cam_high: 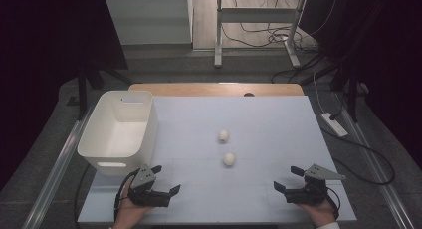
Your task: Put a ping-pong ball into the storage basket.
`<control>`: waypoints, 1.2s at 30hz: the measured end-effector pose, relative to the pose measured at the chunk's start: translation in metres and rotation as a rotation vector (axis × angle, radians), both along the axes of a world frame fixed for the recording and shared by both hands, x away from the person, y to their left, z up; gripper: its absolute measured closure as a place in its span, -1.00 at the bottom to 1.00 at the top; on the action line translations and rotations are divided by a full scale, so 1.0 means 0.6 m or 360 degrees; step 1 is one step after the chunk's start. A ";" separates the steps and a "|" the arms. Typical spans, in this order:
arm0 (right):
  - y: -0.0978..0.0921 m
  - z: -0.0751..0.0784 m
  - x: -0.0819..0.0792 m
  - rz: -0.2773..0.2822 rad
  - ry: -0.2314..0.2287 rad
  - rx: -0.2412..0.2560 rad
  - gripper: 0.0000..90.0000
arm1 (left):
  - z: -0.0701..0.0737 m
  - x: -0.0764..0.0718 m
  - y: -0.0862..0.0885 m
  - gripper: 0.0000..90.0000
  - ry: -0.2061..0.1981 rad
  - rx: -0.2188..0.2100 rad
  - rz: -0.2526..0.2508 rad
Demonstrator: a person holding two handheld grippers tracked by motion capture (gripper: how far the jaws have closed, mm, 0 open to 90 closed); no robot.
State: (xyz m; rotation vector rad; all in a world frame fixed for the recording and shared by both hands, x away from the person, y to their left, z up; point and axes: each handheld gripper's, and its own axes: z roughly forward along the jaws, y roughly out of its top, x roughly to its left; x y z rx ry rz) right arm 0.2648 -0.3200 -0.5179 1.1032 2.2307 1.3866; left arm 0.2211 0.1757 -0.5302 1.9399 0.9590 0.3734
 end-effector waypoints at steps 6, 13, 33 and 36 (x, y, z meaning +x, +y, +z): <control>0.002 -0.001 0.000 0.0015 0.0012 -0.0001 -0.87 | 0.004 -0.002 -0.001 -0.90 -0.0004 -0.0009 -0.0009; 0.001 -0.002 0.000 0.0016 0.0019 0.0011 -0.87 | 0.007 0.001 -0.006 -0.93 0.0021 -0.0006 -0.0024; 0.005 -0.001 0.003 0.0027 0.0016 0.0015 -0.85 | 0.024 -0.001 -0.021 -0.93 -0.0010 0.0036 -0.0064; 0.008 0.001 0.000 0.0039 0.0011 0.0017 -0.85 | 0.025 -0.002 -0.021 -0.93 -0.0010 0.0042 -0.0064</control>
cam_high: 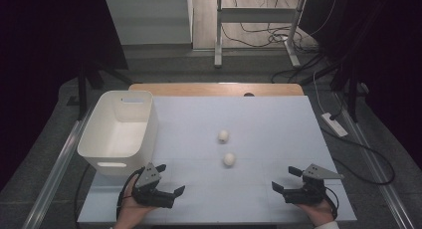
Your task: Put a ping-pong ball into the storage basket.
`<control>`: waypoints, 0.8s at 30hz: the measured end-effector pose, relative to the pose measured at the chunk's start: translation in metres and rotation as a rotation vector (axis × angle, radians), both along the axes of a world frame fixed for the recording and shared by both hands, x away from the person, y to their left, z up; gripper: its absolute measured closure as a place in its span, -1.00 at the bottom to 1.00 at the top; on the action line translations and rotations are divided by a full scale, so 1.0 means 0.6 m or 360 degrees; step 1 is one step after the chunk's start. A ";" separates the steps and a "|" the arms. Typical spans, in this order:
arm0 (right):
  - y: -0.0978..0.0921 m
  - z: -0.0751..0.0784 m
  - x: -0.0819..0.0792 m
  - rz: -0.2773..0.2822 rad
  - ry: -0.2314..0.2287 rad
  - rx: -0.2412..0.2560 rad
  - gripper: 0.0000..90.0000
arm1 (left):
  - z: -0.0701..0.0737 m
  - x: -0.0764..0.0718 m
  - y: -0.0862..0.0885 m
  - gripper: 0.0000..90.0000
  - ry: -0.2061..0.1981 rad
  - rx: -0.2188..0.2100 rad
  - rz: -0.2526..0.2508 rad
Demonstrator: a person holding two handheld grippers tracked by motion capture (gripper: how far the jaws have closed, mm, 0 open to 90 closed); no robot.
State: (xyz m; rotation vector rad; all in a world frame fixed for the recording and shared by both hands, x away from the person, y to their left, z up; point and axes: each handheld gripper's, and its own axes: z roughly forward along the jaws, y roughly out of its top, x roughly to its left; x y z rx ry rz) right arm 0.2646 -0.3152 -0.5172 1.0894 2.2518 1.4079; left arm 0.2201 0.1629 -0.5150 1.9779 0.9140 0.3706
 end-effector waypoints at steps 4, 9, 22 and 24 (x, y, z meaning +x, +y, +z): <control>0.002 0.000 -0.001 0.0008 -0.0006 -0.0007 -0.85 | 0.002 0.000 0.000 -0.93 0.0001 -0.0003 -0.0001; 0.000 -0.001 0.003 0.0003 0.0001 0.0008 -0.85 | 0.008 0.001 -0.002 -0.92 -0.0021 0.0014 0.0030; -0.001 0.000 -0.003 -0.0002 -0.0006 0.0017 -0.83 | 0.018 0.005 -0.017 -0.92 -0.0023 0.0061 0.0035; -0.002 0.000 -0.003 -0.0006 -0.0002 0.0019 -0.83 | 0.019 0.005 -0.018 -0.92 -0.0020 0.0054 0.0027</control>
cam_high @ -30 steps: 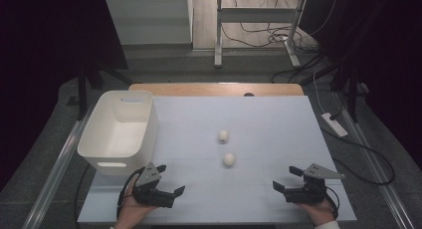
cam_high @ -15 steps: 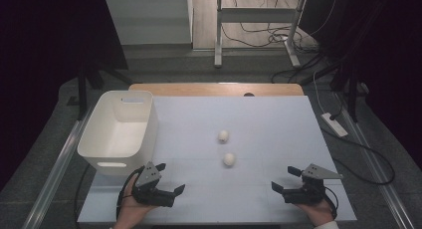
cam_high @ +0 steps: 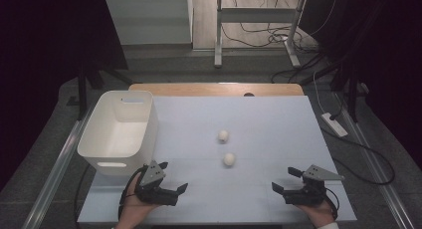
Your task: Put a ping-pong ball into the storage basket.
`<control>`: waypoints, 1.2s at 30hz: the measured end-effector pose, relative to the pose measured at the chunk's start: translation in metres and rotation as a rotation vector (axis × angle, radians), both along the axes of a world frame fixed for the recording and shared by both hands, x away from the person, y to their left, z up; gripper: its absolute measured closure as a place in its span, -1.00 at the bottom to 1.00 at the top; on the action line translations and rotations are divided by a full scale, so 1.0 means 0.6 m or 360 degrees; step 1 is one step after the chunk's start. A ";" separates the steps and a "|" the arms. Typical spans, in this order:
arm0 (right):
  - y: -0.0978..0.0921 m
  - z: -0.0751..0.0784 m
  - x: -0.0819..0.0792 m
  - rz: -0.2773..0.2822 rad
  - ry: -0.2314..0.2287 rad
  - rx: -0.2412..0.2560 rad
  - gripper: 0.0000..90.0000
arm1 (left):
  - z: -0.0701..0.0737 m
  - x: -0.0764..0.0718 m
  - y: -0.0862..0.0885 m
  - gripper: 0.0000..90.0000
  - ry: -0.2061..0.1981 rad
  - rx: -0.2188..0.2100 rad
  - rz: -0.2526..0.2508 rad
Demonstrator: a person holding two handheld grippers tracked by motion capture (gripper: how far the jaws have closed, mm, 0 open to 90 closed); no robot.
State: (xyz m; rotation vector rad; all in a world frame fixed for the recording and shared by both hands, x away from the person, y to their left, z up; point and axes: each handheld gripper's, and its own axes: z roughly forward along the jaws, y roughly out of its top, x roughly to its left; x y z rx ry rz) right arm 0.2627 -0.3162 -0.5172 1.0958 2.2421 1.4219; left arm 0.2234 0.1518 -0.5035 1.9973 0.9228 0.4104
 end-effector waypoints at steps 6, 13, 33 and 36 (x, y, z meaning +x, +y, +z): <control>0.000 -0.003 0.003 -0.0001 0.0007 -0.0003 -0.83 | 0.008 0.006 -0.009 -0.91 0.0002 -0.0014 -0.0015; -0.001 -0.002 0.003 -0.0001 -0.0001 -0.0008 -0.83 | 0.014 0.010 -0.017 -0.91 0.0012 -0.0011 -0.0017; -0.002 -0.003 0.002 -0.0021 0.0003 -0.0017 -0.82 | 0.044 0.021 -0.039 -0.90 -0.0004 0.0002 -0.0069; -0.001 -0.002 0.003 -0.0026 -0.0004 -0.0015 -0.82 | 0.046 0.023 -0.043 -0.90 -0.0005 0.0011 -0.0074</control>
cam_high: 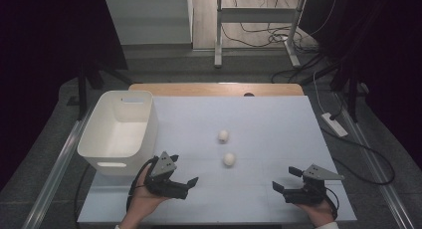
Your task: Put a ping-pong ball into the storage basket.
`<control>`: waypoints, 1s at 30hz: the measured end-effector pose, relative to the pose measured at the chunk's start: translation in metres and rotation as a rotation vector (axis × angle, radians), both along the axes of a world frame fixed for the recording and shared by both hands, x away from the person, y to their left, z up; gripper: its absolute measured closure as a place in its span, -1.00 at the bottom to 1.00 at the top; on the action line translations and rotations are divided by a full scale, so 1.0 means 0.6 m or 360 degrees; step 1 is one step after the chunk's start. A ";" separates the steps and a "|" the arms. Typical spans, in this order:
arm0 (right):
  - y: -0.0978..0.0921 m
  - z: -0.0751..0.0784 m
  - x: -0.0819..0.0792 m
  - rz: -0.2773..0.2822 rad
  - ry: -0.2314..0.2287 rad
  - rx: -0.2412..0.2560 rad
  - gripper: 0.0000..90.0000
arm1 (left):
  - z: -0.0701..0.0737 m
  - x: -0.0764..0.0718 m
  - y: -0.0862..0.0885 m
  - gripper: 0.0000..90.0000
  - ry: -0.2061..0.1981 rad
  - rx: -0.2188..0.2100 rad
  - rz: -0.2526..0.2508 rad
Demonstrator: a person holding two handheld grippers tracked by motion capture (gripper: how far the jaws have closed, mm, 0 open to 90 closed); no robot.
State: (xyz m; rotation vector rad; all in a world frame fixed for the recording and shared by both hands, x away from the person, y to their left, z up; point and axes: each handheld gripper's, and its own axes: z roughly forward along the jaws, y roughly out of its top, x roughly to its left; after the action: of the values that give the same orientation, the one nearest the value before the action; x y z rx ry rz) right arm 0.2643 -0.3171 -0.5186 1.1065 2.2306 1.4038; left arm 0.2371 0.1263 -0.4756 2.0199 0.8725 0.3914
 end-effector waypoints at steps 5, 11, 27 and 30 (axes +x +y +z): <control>0.001 0.000 0.002 0.0000 -0.0008 -0.0006 -0.82 | 0.002 0.004 -0.003 -0.90 0.0009 -0.0009 -0.0004; 0.002 -0.001 0.003 0.0000 -0.0002 -0.0008 -0.82 | 0.007 0.009 -0.012 -0.90 0.0006 -0.0002 -0.0033; 0.002 -0.001 0.002 0.0003 0.0001 -0.0019 -0.82 | 0.014 0.020 -0.033 -0.90 0.0011 0.0012 -0.0102; 0.002 -0.001 0.002 0.0004 0.0001 -0.0021 -0.82 | 0.017 0.023 -0.037 -0.90 0.0011 0.0014 -0.0115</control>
State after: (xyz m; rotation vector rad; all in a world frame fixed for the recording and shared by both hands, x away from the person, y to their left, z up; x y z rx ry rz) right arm 0.2657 -0.3156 -0.5192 1.1006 2.2391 1.3877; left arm 0.2507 0.1041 -0.4657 2.0556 0.8006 0.3480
